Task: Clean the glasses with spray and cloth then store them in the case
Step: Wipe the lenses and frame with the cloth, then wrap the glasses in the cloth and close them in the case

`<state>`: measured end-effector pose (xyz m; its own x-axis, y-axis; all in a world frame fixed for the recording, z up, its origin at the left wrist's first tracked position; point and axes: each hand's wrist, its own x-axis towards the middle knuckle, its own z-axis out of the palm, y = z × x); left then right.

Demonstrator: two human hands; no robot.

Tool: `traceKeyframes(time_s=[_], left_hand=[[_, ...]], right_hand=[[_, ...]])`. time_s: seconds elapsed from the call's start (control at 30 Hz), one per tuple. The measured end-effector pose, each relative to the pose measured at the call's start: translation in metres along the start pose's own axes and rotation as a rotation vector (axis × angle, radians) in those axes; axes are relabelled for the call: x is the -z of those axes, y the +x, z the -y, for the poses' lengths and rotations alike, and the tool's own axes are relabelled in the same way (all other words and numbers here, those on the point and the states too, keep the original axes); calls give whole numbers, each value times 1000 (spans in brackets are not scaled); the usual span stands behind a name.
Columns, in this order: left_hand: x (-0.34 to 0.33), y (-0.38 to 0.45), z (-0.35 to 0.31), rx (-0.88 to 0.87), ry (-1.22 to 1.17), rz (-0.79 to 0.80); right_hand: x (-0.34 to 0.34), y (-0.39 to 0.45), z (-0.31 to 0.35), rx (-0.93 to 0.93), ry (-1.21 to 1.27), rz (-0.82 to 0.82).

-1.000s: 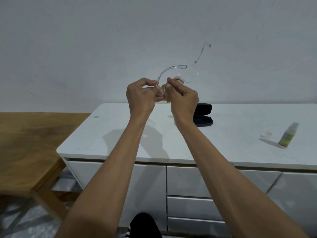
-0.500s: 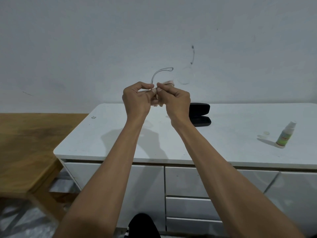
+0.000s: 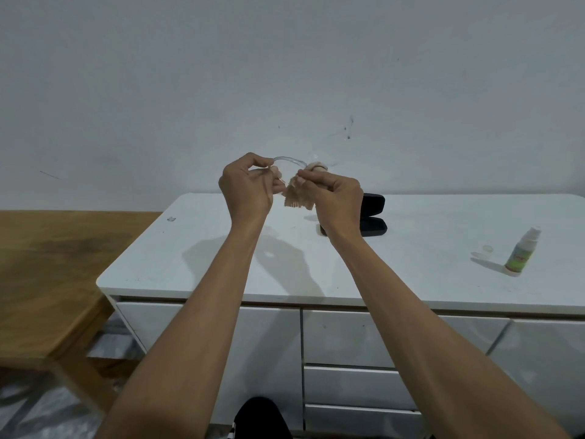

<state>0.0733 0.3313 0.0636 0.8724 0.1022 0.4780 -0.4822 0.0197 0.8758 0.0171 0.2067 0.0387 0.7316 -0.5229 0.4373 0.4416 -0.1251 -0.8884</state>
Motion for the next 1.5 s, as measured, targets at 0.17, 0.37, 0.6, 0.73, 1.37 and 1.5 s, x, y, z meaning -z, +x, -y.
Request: traceKeyframes(time_s=[0.17,0.37,0.6,0.73,1.37,1.5], left_hand=[[16,12,9,-142,33,-65],[45,16,41,-232,145,-81],[73,7,87,-228,271,-33],[81,2,108,-246,379,5],[116,5,146,-237,649,206],[117,2,143,-199,678,217]], right_hand=[[19,7,-3,-14,-43,-6],[39,10,-24,-94,-17,-51],[50,4,-35,-96,-92,-76],[48,1,-34,-102,-114,-61],[48,0,-48,-172,-211,11],[51,-1,-43,-170,-208,56]])
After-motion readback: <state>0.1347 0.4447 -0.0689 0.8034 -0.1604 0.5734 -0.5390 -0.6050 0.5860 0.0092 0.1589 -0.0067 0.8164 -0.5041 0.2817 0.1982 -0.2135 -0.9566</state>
